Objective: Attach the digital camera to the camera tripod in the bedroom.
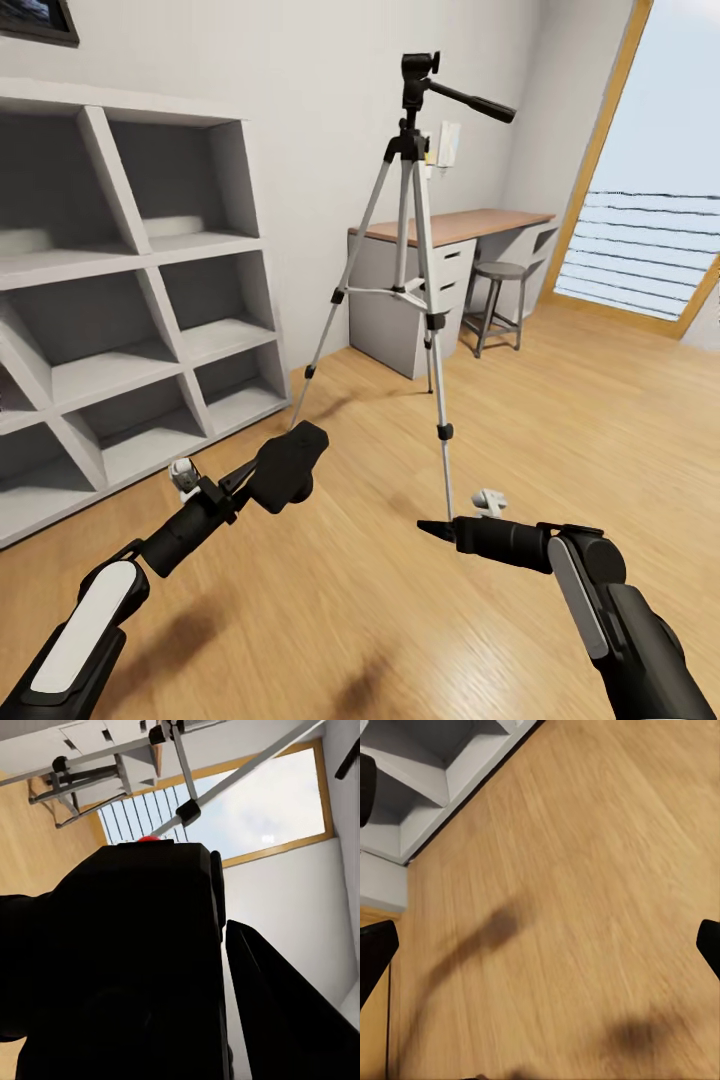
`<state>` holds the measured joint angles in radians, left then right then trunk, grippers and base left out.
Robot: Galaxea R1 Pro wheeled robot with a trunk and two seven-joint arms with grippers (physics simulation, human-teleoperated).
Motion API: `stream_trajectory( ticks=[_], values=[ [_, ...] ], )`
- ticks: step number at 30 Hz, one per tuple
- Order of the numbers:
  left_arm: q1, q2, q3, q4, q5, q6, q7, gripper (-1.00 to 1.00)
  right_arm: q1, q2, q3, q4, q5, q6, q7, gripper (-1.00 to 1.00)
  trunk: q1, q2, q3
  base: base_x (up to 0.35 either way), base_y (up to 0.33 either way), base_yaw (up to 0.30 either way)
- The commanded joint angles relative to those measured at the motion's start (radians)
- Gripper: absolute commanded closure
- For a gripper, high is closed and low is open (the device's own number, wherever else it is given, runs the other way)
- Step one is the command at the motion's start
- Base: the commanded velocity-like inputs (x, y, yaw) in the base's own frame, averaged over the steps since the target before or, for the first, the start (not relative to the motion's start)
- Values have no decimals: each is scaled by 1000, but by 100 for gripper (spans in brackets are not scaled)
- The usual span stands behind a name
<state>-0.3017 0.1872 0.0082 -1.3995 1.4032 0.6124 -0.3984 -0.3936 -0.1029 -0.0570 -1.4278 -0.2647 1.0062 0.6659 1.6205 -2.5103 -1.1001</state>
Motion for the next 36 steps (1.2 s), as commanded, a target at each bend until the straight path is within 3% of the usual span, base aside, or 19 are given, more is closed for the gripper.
stream_trajectory(
  ticks=[1, 8, 36],
  values=[
    [1, -6, 0, -1, 13, 7, -5, 100, -1, 6, 5, 0, 5, 1, 0, -100, 0, 0, -1, 0, 0, 0],
    [1, -6, 0, 1, 29, 7, -11, 100, -1, 8, 5, 1, 6, 1, -1, -100, 0, 0, -1, 0, 0, 0],
    [3, 5, 0, 9, 33, 11, -22, 100, -1, -7, 3, -1, 4, 5, 4, -100, -13, 6, 107, 0, 0, 0]
  ],
)
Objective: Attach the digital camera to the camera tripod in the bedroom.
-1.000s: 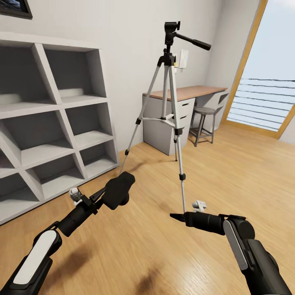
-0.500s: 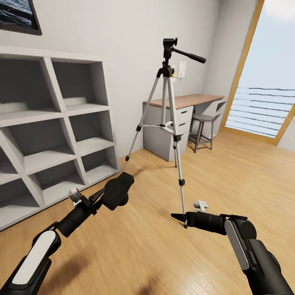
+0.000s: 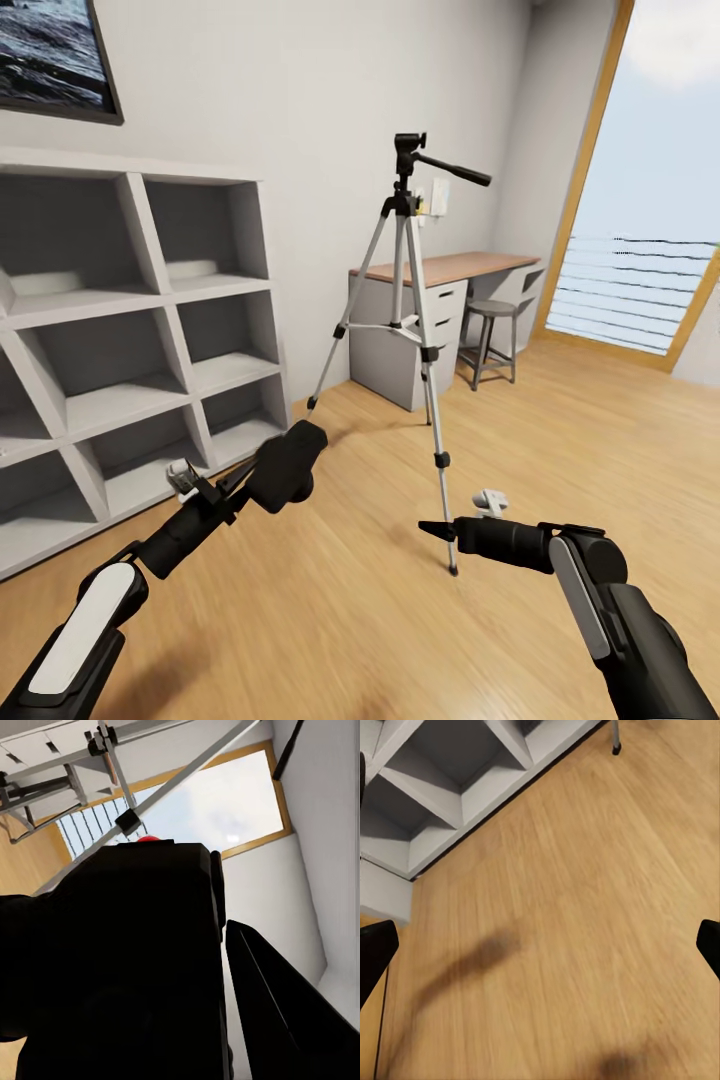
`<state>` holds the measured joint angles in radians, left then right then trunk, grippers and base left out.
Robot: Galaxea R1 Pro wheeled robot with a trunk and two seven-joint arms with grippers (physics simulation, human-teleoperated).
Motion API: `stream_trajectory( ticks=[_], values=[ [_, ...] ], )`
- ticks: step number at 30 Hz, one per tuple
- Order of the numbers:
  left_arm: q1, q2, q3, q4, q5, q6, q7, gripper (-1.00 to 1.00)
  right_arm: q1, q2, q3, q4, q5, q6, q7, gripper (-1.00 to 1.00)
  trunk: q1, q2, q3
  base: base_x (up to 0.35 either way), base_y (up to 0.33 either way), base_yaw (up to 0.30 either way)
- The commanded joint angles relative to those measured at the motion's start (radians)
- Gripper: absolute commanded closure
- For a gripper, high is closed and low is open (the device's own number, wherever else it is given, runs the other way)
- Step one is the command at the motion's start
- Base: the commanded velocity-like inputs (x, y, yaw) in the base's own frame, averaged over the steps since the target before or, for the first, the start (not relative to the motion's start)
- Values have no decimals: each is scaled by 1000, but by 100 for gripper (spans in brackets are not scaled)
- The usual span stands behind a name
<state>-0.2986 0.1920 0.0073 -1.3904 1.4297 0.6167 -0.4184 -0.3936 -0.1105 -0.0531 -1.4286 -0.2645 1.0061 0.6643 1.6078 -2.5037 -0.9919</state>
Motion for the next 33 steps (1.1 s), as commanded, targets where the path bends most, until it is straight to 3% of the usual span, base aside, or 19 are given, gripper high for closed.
stream_trajectory(
  ticks=[1, 17, 33],
  values=[
    [-1, 0, 1, 0, 6, 8, -2, 100, -1, 0, -1, 0, 4, 5, 6, -100, -1, 0, 3, 0, 0, 0],
    [-1, 6, 2, 9, 10, 14, -2, 100, -1, 4, 1, 0, 4, 5, 5, -100, -8, 4, 65, 0, 0, 0],
    [-1, 7, 2, 19, 12, 14, -3, 100, -1, 8, 1, -1, 2, 3, 7, -100, -69, 115, 115, 0, 0, 0]
  ],
)
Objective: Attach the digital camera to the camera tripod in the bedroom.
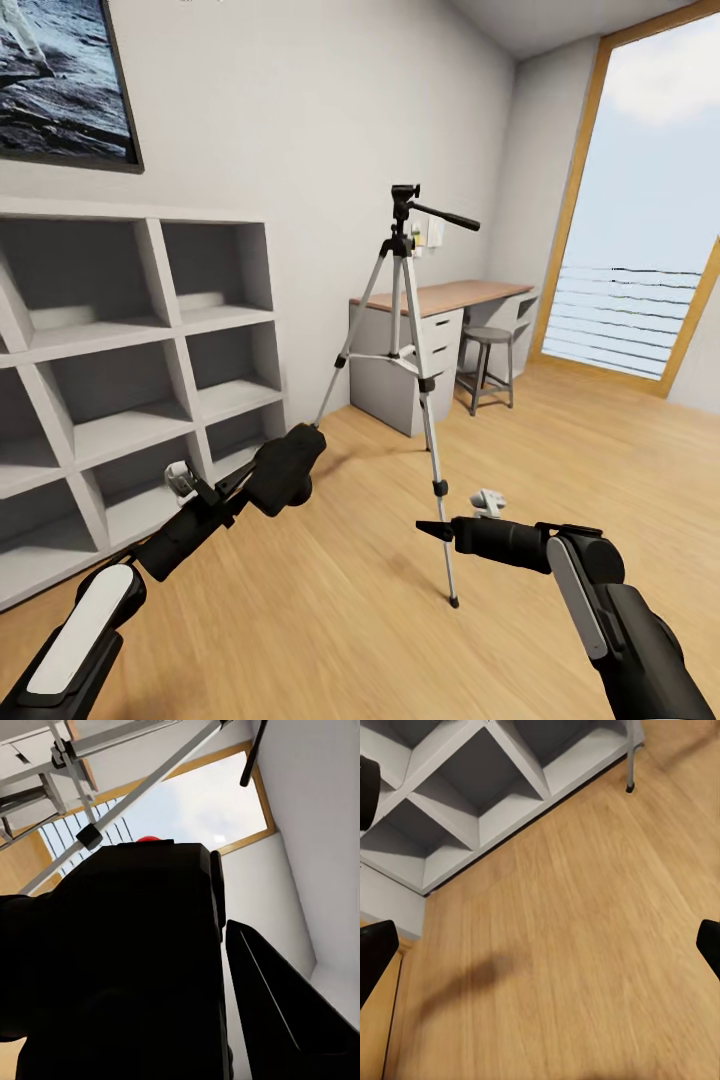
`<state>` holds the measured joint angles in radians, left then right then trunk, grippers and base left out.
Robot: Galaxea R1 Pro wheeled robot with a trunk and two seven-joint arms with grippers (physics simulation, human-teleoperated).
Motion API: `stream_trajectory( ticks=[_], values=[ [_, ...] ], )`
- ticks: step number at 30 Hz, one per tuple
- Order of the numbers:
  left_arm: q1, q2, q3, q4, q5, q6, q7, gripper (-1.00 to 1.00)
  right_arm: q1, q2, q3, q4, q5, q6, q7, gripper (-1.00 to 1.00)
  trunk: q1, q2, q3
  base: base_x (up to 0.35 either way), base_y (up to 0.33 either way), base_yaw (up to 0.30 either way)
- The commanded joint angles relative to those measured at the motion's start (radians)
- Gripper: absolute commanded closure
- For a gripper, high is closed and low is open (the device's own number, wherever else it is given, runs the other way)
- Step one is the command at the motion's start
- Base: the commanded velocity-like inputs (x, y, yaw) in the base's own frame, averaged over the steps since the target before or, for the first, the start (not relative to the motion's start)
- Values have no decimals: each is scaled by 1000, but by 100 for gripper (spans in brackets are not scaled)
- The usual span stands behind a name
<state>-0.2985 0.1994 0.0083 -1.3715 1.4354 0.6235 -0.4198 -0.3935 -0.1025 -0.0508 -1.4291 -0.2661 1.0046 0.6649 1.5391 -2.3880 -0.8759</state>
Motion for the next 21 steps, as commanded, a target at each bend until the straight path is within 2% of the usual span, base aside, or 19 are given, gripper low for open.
stream_trajectory(
  ticks=[1, 7, 13, 21],
  values=[
    [-1, 0, 1, 2, 6, 7, -2, 100, -1, 0, -1, 0, 4, 5, 6, -100, -4, 7, 2, 0, 0, 0],
    [-1, 0, 4, 10, 6, 7, -3, 100, -1, -2, -1, -1, 2, 5, 7, -100, -27, 49, 21, 0, 0, 0],
    [-1, 0, 39, 15, 7, 10, -2, 100, -1, -2, -1, -1, 2, 6, 7, -100, -50, 91, 40, 0, 0, 0],
    [-1, 0, 58, 24, 8, 12, -4, 100, -1, 1, -2, -1, 2, 5, 6, -100, -81, 147, 65, 0, 0, 0]
  ],
)
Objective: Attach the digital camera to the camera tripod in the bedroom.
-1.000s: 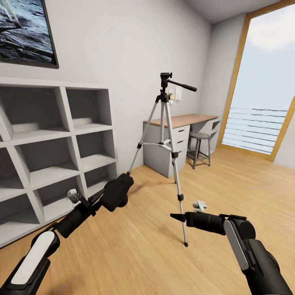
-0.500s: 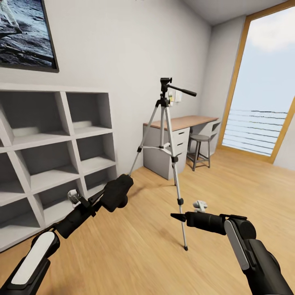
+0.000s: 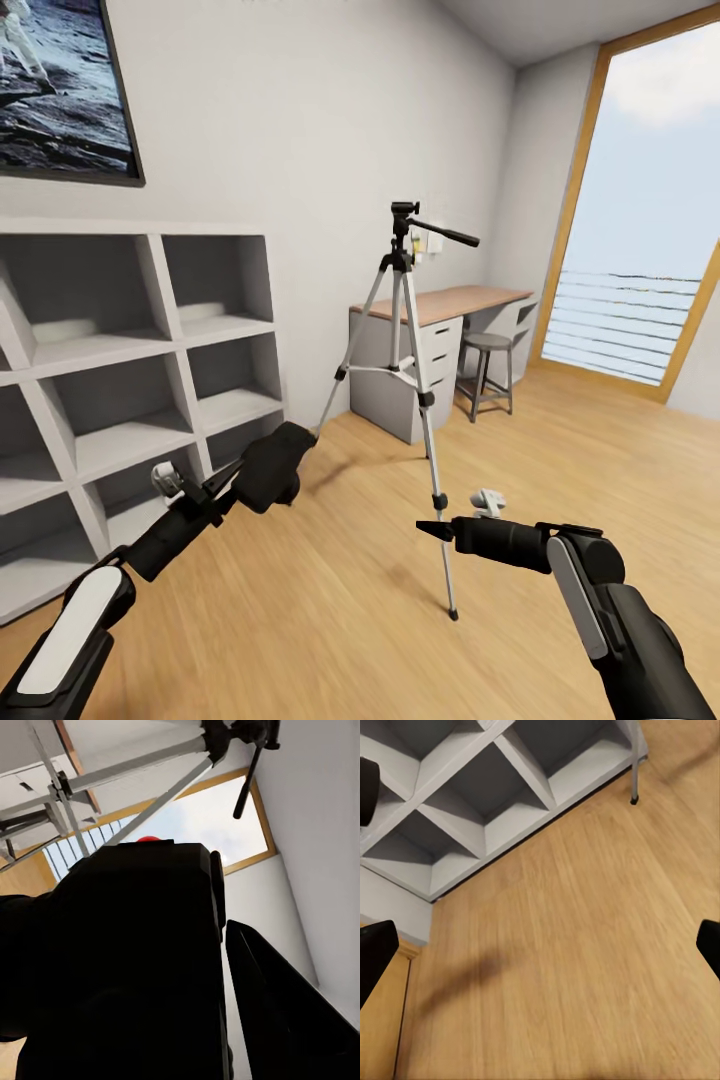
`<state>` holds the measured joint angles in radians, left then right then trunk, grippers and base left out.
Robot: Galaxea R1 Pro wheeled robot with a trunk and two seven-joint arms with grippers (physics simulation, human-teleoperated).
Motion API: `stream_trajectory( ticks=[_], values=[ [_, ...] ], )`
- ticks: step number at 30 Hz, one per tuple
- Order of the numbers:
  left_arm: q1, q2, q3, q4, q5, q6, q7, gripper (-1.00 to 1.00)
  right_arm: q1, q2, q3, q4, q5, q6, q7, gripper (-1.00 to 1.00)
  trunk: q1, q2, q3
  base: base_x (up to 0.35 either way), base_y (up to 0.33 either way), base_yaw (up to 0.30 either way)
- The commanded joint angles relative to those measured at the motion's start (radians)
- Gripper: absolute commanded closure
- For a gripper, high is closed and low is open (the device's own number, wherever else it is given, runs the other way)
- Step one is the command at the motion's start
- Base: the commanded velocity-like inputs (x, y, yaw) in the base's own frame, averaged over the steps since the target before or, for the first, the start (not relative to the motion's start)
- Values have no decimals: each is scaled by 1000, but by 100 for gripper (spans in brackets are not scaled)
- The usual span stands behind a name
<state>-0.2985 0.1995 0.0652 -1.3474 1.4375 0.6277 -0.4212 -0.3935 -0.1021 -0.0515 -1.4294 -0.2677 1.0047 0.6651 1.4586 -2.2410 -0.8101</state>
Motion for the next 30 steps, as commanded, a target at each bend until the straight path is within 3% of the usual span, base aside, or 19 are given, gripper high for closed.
stream_trajectory(
  ticks=[1, 30],
  values=[
    [-1, 0, 1, 1, 6, 7, -2, 100, -1, 0, -1, 0, 4, 5, 6, -100, -4, 7, 2, 0, 0, 0],
    [-1, 0, 7, 22, 6, 6, -4, 100, -1, 0, -2, 1, 5, 6, 4, -100, -115, 210, 93, 0, 0, 0]
  ],
)
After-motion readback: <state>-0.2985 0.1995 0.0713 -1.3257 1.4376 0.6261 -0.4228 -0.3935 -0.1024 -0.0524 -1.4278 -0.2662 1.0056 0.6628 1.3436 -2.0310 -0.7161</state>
